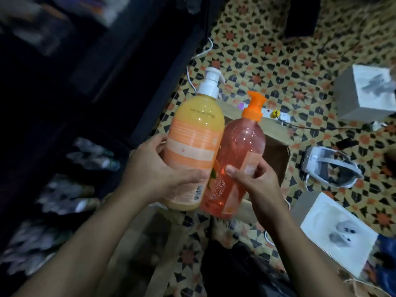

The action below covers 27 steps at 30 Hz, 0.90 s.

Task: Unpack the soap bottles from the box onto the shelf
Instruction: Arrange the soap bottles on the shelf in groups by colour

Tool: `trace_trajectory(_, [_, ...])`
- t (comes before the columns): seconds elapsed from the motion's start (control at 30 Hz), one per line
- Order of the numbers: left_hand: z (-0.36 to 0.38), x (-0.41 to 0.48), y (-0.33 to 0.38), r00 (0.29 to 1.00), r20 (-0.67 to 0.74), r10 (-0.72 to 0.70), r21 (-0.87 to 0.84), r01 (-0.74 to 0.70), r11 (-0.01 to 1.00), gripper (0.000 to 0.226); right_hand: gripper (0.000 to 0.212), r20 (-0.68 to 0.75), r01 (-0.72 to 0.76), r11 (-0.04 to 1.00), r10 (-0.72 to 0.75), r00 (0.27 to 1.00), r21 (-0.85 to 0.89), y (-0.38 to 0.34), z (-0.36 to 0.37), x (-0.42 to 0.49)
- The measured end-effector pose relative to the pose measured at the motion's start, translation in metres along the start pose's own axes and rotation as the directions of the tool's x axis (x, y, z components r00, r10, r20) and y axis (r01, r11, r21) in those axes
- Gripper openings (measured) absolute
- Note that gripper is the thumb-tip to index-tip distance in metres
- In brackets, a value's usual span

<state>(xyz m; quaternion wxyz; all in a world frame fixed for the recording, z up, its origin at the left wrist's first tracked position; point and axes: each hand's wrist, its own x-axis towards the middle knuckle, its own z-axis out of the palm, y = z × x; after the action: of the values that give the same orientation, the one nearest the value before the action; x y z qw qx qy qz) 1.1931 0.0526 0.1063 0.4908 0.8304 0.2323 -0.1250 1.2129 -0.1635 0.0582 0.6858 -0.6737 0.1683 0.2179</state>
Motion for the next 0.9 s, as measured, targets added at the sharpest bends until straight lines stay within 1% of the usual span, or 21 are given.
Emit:
trace_trajectory(0.13, [-0.101, -0.098, 0.038, 0.982, -0.168, 0.087, -0.07, -0.1, 0.993, 0.093, 0.078, 0.071, 0.167, 0.986, -0.168, 0.983, 0.019, -0.065, 0.063, -0.086])
trace_trajectory(0.2, [-0.15, -0.147, 0.055, 0.96, -0.248, 0.134, -0.092, -0.161, 0.983, 0.088, 0.074, 0.139, 0.271, 0.961, -0.275, 0.951, 0.045, -0.099, 0.097, -0.123])
trace_trajectory(0.27, [-0.192, -0.195, 0.065, 0.917, -0.357, 0.177, -0.087, -0.221, 0.971, 0.087, 0.068, 0.216, 0.352, 0.933, -0.36, 0.908, 0.074, -0.132, 0.127, -0.16])
trace_trajectory(0.3, [-0.222, -0.23, 0.071, 0.879, -0.433, 0.197, -0.061, -0.246, 0.967, 0.089, 0.07, 0.276, 0.399, 0.913, -0.408, 0.87, 0.091, -0.152, 0.151, -0.182])
trace_trajectory(0.33, [-0.234, -0.246, 0.074, 0.855, -0.475, 0.208, -0.054, -0.264, 0.963, 0.093, 0.074, 0.304, 0.426, 0.899, -0.436, 0.847, 0.102, -0.166, 0.16, -0.197])
trace_trajectory(0.4, [-0.273, -0.298, 0.078, 0.77, -0.596, 0.228, -0.023, -0.299, 0.954, 0.1, 0.087, 0.398, 0.517, 0.848, -0.517, 0.758, 0.116, -0.2, 0.2, -0.238])
trace_trajectory(0.43, [-0.275, -0.301, 0.078, 0.753, -0.617, 0.229, -0.024, -0.309, 0.951, 0.101, 0.089, 0.412, 0.539, 0.834, -0.536, 0.737, 0.121, -0.207, 0.202, -0.245])
trace_trajectory(0.47, [-0.299, -0.336, 0.076, 0.686, -0.692, 0.226, -0.022, -0.333, 0.943, 0.101, 0.088, 0.457, 0.578, 0.802, -0.576, 0.678, 0.153, -0.225, 0.231, -0.271])
trace_trajectory(0.53, [-0.321, -0.366, 0.073, 0.596, -0.772, 0.221, -0.001, -0.348, 0.938, 0.1, 0.086, 0.509, 0.631, 0.755, -0.62, 0.596, 0.181, -0.244, 0.259, -0.298])
trace_trajectory(0.57, [-0.333, -0.388, 0.07, 0.53, -0.818, 0.223, 0.025, -0.355, 0.934, 0.101, 0.088, 0.548, 0.663, 0.722, -0.643, 0.535, 0.2, -0.253, 0.279, -0.315])
trace_trajectory(0.63, [-0.35, -0.414, 0.065, 0.456, -0.86, 0.229, 0.061, -0.354, 0.933, 0.104, 0.09, 0.609, 0.703, 0.681, -0.651, 0.453, 0.205, -0.264, 0.306, -0.338])
trace_trajectory(0.7, [-0.366, -0.437, 0.056, 0.377, -0.9, 0.22, 0.086, -0.342, 0.936, 0.098, 0.09, 0.666, 0.738, 0.638, -0.65, 0.366, 0.218, -0.27, 0.335, -0.359])
trace_trajectory(0.8, [-0.386, -0.461, 0.038, 0.266, -0.942, 0.205, 0.114, -0.322, 0.94, 0.087, 0.09, 0.708, 0.789, 0.577, -0.648, 0.283, 0.213, -0.273, 0.373, -0.385])
trace_trajectory(0.9, [-0.402, -0.477, 0.019, 0.161, -0.969, 0.185, 0.124, -0.329, 0.936, 0.082, 0.086, 0.741, 0.801, 0.551, -0.634, 0.219, 0.234, -0.272, 0.409, -0.403])
